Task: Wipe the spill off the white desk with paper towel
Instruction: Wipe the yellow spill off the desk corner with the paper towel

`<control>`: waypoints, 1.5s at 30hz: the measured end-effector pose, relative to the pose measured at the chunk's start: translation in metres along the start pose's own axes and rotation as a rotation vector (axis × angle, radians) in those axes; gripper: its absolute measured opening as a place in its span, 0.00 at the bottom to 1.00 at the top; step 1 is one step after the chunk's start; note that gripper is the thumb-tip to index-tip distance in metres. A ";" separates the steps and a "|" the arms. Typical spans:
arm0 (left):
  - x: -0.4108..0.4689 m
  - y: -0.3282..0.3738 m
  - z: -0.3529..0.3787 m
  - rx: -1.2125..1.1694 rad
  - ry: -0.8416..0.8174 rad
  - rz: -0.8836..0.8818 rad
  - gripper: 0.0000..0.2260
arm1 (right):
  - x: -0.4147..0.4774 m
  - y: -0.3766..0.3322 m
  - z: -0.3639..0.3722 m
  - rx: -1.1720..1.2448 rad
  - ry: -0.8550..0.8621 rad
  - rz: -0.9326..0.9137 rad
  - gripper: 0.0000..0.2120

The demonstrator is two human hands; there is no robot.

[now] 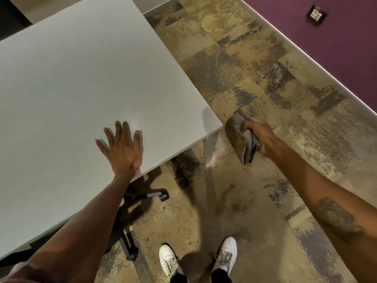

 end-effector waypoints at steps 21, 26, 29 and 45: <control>0.000 -0.005 0.015 -0.126 -0.085 -0.057 0.31 | 0.076 -0.143 0.182 -0.423 -0.021 -0.431 0.09; 0.001 -0.007 0.017 -0.134 -0.085 -0.047 0.31 | 0.088 -0.168 0.223 -0.466 -0.021 -0.484 0.09; 0.003 -0.001 0.010 -0.050 -0.022 0.034 0.28 | 0.093 -0.173 0.242 -0.472 -0.095 -0.480 0.10; 0.008 -0.006 0.012 -0.091 -0.084 -0.024 0.30 | 0.081 -0.164 0.235 -0.613 -0.329 -0.492 0.25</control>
Point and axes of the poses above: each hand's wrist, its own x-axis towards the middle knuckle, its own z-axis out of the palm, y = z × x, the point moved 10 cm from there along x, towards the middle knuckle, and after that the axes turned 14 degrees about y, right-handed, at the moved point
